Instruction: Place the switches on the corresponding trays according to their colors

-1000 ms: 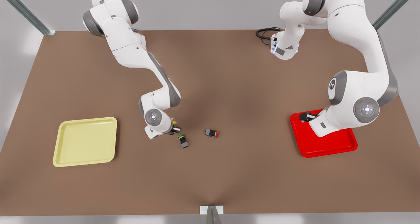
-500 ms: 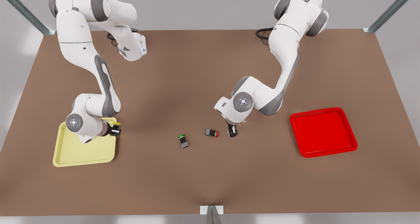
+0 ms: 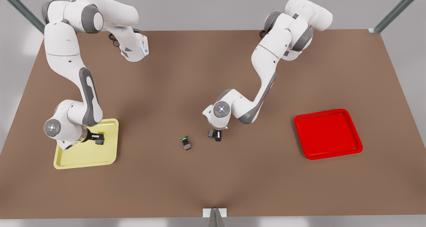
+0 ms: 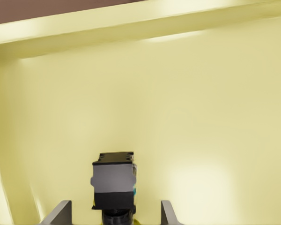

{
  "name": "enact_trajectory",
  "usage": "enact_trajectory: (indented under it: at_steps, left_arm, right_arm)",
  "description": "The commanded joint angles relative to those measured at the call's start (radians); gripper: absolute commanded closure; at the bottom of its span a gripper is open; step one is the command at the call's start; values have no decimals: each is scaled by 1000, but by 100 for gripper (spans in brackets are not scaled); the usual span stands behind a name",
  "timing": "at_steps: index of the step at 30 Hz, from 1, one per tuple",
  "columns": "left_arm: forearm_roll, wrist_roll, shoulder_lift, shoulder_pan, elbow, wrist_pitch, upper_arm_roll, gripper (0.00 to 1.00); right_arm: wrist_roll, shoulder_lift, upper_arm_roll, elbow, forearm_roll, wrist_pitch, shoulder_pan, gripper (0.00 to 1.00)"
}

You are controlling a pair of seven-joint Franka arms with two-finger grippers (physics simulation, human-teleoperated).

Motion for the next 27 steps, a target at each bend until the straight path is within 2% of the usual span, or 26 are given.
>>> enact_trajectory:
  at_steps: [1,7,9,11,12,15,18,20,24,27]
  left_arm:
    - [11,6,3,0,3,-2,1,0]
    - [12,2,76,2,80,8,3,0]
    - [11,-4,98,2,89,41,3,0]
    - [9,-15,105,-1,89,46,3,0]
    - [9,-15,105,-3,87,46,3,0]
    - [11,-4,107,-11,87,48,1,0]
    - [12,-11,119,-18,89,81,-2,0]
    - [11,-15,121,-18,89,83,-2,0]
    - [8,-34,121,-18,89,83,-2,21]
    - [9,-34,122,-18,89,83,-4,24]
  right_arm:
    - [0,-2,0,0,0,0,0,0]
    - [-58,-137,-15,23,0,-28,-2,0]
    - [-57,-212,-9,92,0,-205,5,0]
    - [-46,-311,-9,88,0,-231,18,0]
    - [-39,-350,3,124,0,-345,18,0]
    - [90,-387,173,278,-48,-578,-60,0]
    - [90,-345,178,413,-61,-676,-43,0]
    - [87,-229,179,571,-78,-750,-55,0]
    - [95,-256,202,540,-83,-750,-75,0]
    - [98,-250,201,542,-84,-744,-83,0]
